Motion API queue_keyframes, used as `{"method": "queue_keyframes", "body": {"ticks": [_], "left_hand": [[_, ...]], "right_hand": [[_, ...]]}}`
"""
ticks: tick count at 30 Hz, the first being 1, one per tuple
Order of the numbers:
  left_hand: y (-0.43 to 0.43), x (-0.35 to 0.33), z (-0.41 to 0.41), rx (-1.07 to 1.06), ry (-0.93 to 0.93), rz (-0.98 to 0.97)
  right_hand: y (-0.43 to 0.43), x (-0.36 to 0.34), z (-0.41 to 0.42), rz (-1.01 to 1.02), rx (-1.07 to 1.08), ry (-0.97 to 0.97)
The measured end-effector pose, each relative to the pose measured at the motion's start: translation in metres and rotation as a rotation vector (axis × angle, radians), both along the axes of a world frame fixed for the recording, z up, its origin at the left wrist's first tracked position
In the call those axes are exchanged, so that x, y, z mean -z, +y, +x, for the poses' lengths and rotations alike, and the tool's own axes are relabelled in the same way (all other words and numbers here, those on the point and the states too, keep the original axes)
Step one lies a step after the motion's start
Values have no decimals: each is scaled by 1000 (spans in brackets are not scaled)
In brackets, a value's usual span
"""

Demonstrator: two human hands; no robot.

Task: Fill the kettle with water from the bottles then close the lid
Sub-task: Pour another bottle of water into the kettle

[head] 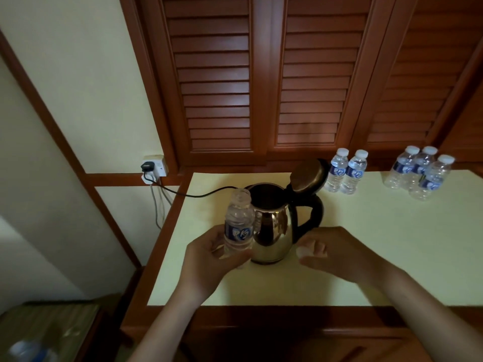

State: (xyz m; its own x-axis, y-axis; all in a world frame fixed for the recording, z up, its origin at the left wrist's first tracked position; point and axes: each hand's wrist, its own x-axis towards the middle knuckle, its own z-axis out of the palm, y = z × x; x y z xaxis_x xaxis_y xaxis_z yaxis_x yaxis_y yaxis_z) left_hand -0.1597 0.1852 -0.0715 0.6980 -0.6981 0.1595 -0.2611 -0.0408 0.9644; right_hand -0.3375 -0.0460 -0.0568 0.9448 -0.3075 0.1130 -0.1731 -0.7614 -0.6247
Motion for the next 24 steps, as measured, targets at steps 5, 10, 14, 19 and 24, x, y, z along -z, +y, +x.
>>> {"method": "queue_keyframes", "body": {"ticks": [5, 10, 14, 19, 24], "left_hand": [[-2, 0, -2, -71, 7, -59], [-3, 0, -4, -120, 3, -72], [-3, 0, -5, -121, 18, -80], [-1, 1, -7, -135, 16, -102], [-1, -9, -4, -143, -19, -92]], "right_hand": [[-14, 52, 0, -35, 153, -28], [-13, 87, 6, -324, 220, -40], [-8, 122, 3, -404, 266, -193], [-9, 132, 2, -367, 336, -213], [-7, 136, 2, -375, 321, -213]]}}
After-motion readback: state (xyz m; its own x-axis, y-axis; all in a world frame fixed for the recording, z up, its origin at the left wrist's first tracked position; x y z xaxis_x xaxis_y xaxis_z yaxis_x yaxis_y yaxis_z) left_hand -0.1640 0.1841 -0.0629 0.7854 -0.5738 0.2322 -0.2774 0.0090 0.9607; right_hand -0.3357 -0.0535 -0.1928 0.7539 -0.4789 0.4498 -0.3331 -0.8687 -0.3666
